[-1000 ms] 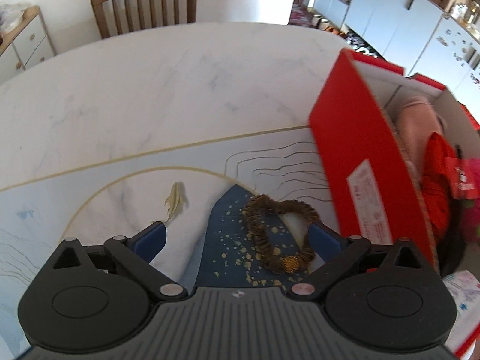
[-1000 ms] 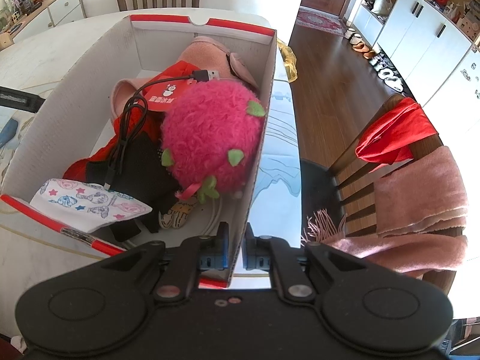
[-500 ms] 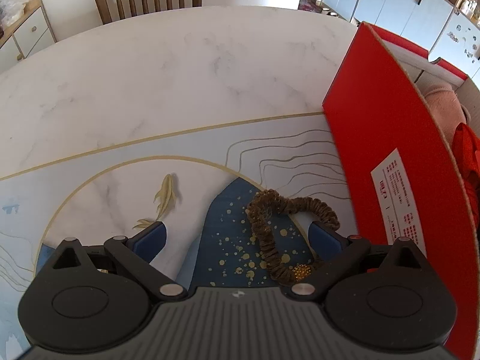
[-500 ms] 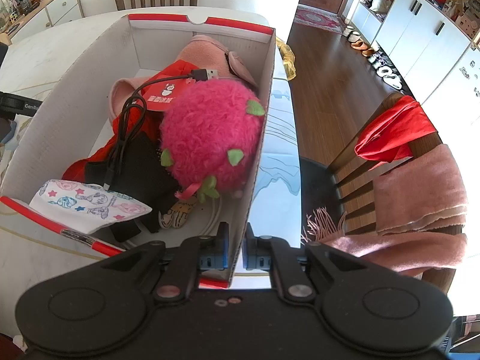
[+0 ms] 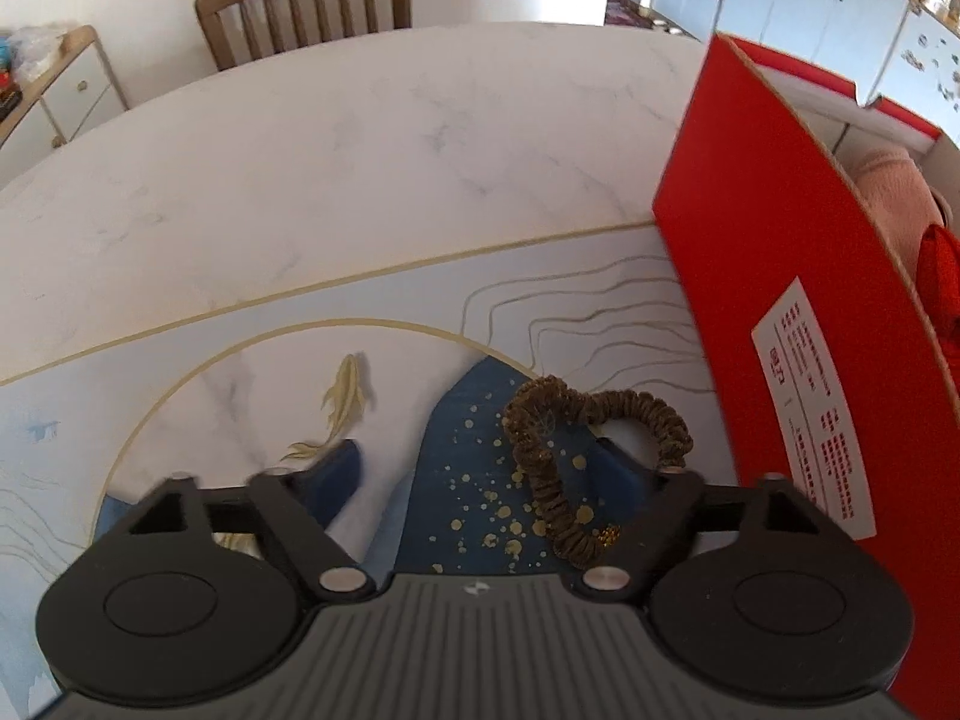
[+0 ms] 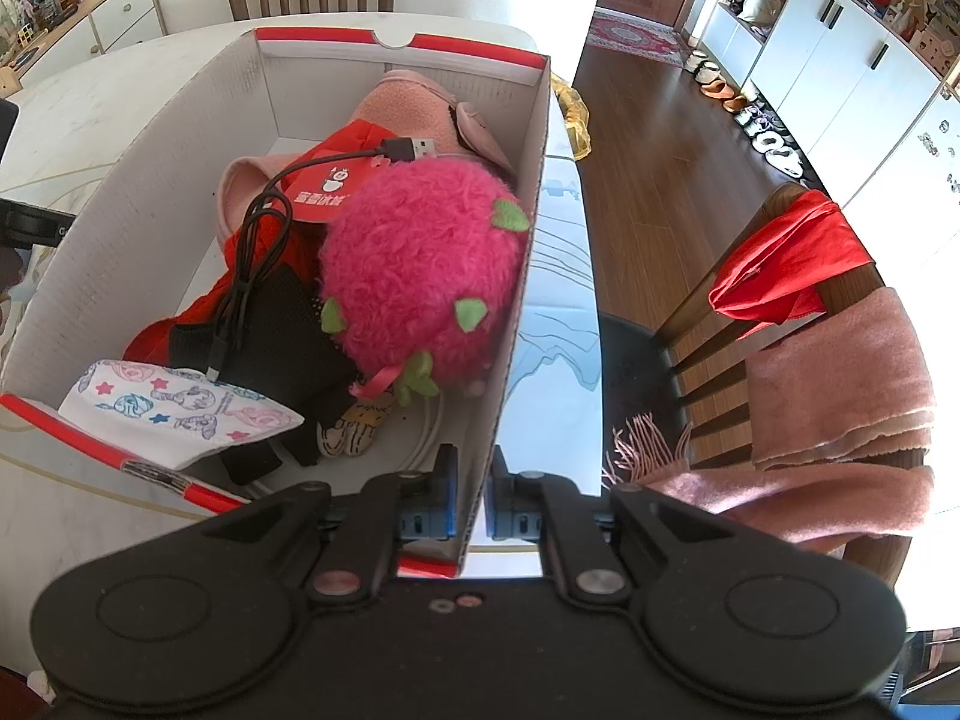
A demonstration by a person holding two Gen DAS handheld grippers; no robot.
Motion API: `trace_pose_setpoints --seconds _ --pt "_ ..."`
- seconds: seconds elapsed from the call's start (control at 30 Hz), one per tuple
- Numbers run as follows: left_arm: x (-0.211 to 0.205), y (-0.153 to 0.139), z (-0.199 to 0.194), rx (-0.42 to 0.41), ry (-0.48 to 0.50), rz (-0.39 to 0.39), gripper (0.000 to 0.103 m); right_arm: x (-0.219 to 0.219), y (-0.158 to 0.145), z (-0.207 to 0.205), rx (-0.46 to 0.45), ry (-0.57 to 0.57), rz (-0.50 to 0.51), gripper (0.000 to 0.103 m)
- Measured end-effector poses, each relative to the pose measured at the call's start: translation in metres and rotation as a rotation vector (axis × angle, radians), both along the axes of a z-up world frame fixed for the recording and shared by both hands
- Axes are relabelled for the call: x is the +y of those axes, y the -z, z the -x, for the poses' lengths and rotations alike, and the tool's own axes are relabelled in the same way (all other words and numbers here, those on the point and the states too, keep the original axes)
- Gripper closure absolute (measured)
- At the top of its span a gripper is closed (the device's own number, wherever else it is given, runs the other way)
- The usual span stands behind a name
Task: Organize objects
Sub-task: 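Return the left gripper to the table and grasp the brown beaded bracelet, then carry the brown beaded bracelet with the left gripper into the box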
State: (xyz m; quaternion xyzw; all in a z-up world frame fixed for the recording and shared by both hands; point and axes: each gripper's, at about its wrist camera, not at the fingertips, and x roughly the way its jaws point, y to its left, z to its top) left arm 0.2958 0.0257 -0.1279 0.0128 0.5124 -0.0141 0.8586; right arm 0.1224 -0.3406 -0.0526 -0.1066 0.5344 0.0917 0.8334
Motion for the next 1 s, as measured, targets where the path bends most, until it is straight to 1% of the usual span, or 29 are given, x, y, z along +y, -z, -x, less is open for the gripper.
trace_pose_setpoints --seconds 0.03,0.07,0.1,0.23,0.37,0.5,0.63,0.87,1.0 --pt "0.0 -0.003 0.002 -0.005 0.002 0.001 0.041 0.0 0.0 0.0 0.0 0.0 0.0 0.095" --pt "-0.001 -0.004 0.003 -0.007 0.005 0.001 0.052 0.0 0.0 0.0 -0.001 0.0 0.0 0.095" --pt "-0.001 -0.006 0.003 -0.009 0.008 0.004 0.065 0.0 0.0 0.0 -0.001 0.001 0.0 0.095" --pt "-0.004 -0.01 0.006 -0.002 0.015 0.047 0.09 0.0 0.0 0.0 -0.001 0.0 0.001 0.095" --pt "-0.005 -0.013 0.009 -0.018 0.026 0.045 0.095 0.0 0.0 0.0 -0.002 0.0 0.002 0.095" --pt "-0.002 -0.024 0.013 -0.03 0.027 0.061 0.095 0.0 0.0 0.0 -0.002 -0.001 0.002 0.095" --pt "0.006 -0.041 0.024 -0.05 0.02 0.078 0.095 0.0 0.0 0.0 -0.003 -0.001 0.002 0.095" --pt "0.02 -0.073 0.043 -0.09 0.03 0.142 0.095 -0.001 -0.001 0.0 -0.007 -0.003 0.003 0.095" --pt "0.02 -0.09 0.056 -0.11 0.063 0.142 0.095 0.0 -0.002 -0.001 -0.01 -0.004 0.004 0.095"
